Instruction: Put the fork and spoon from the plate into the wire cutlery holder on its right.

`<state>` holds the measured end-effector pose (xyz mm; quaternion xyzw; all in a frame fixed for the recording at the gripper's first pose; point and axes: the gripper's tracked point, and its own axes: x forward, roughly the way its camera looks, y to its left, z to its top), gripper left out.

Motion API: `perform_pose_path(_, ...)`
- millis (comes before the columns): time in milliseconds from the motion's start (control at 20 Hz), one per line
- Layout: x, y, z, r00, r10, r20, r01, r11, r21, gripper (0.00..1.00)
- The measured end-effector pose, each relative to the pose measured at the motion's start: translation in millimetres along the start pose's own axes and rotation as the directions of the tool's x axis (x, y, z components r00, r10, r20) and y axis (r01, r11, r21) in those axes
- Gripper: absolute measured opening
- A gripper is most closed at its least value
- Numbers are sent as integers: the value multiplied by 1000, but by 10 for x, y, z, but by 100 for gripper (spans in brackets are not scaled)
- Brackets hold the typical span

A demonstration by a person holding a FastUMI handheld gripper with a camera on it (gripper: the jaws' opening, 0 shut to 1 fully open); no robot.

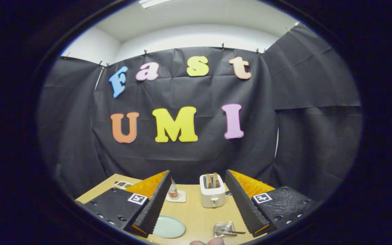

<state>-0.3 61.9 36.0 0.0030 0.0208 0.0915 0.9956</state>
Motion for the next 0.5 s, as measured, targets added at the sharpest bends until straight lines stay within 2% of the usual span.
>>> perform_pose_path(500, -36, 34, -27, 1000, 17, -2, -17, 1000, 12, 96)
